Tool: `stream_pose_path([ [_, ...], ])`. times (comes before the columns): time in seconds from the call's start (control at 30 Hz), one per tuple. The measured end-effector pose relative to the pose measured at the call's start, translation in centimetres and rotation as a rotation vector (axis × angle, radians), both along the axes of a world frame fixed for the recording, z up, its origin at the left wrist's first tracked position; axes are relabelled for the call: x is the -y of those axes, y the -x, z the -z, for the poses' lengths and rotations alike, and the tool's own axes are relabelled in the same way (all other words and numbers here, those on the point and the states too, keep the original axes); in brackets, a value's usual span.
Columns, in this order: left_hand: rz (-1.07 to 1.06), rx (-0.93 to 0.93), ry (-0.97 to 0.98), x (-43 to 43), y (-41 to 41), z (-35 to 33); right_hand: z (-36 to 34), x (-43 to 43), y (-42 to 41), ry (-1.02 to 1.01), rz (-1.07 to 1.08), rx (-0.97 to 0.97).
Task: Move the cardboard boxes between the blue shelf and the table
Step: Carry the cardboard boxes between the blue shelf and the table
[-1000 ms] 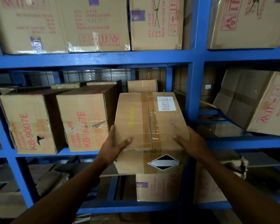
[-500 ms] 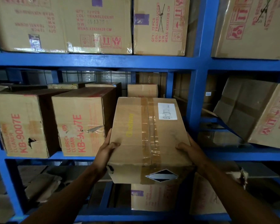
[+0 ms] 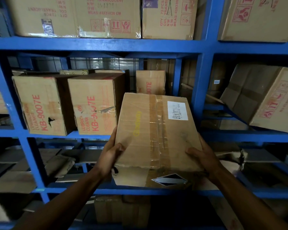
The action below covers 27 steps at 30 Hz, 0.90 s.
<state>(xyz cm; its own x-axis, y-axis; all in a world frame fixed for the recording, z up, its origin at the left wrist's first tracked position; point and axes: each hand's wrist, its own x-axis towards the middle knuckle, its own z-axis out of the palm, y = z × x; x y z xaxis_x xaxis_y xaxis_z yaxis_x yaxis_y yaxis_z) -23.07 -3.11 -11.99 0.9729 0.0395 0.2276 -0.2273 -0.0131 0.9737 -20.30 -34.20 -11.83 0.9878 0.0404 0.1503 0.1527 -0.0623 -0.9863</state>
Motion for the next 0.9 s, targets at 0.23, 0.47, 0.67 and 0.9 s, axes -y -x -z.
stream_pose_path([
  [0.23, -0.044, 0.026, 0.039, -1.3, 8.0, 2.1, 1.5, -0.2, 7.3, -0.028, -0.048, 0.044],
  [0.47, -0.118, 0.0, 0.026, -4.1, 16.6, 4.7, 4.6, -2.6, 13.5, -0.007, -0.106, 0.012],
  [0.67, -0.285, -0.013, 0.073, -7.6, 21.7, 6.2, 5.7, -7.4, 15.2, 0.038, -0.245, 0.01],
  [0.9, -0.574, -0.011, 0.05, -15.0, 26.4, 7.0, 5.5, -17.7, 13.9, 0.102, -0.458, -0.003],
])
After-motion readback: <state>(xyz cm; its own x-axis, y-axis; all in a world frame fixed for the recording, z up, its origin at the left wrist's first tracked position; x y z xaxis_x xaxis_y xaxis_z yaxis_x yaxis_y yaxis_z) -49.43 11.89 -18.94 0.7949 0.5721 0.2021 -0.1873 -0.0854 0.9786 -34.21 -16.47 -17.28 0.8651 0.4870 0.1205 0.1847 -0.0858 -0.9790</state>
